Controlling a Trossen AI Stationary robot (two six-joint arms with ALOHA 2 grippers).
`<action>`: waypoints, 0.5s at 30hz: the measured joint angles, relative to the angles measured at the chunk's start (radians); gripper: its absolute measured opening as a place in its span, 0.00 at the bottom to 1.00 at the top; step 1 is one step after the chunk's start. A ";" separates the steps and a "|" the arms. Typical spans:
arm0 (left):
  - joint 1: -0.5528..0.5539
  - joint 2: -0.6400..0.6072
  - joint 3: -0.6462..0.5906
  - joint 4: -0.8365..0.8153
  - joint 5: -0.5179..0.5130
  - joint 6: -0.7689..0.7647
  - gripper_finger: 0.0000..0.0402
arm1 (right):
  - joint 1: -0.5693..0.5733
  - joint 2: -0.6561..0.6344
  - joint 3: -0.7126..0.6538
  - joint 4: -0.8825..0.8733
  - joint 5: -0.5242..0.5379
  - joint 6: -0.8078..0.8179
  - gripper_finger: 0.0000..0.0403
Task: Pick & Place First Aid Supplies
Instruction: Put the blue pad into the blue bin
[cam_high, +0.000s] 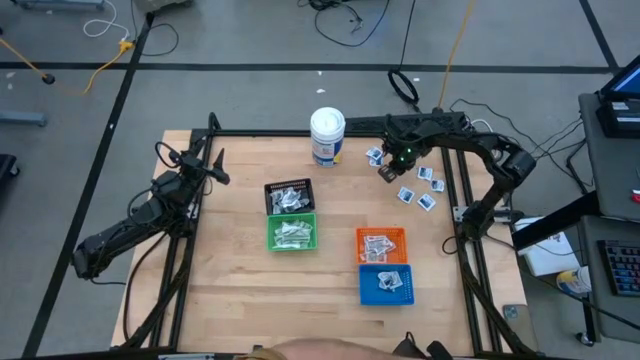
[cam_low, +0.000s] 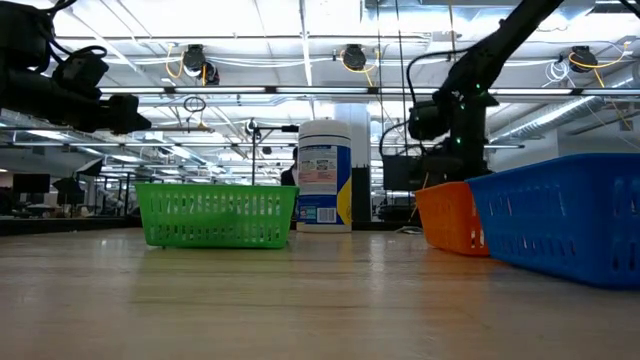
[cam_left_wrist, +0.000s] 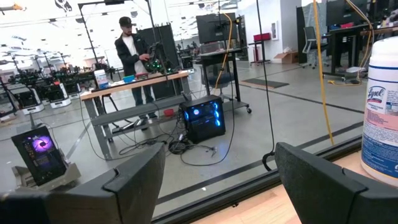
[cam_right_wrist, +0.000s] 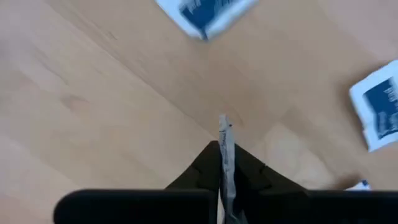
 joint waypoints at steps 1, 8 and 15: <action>0.000 0.000 0.000 0.000 0.000 0.000 0.76 | 0.000 -0.004 0.020 -0.024 0.000 0.000 0.01; 0.000 0.000 0.000 0.000 0.000 0.000 0.76 | 0.000 -0.035 0.164 -0.178 0.007 0.094 0.01; 0.000 0.000 0.000 0.000 0.000 0.000 0.76 | 0.000 -0.039 0.276 -0.298 0.031 0.327 0.01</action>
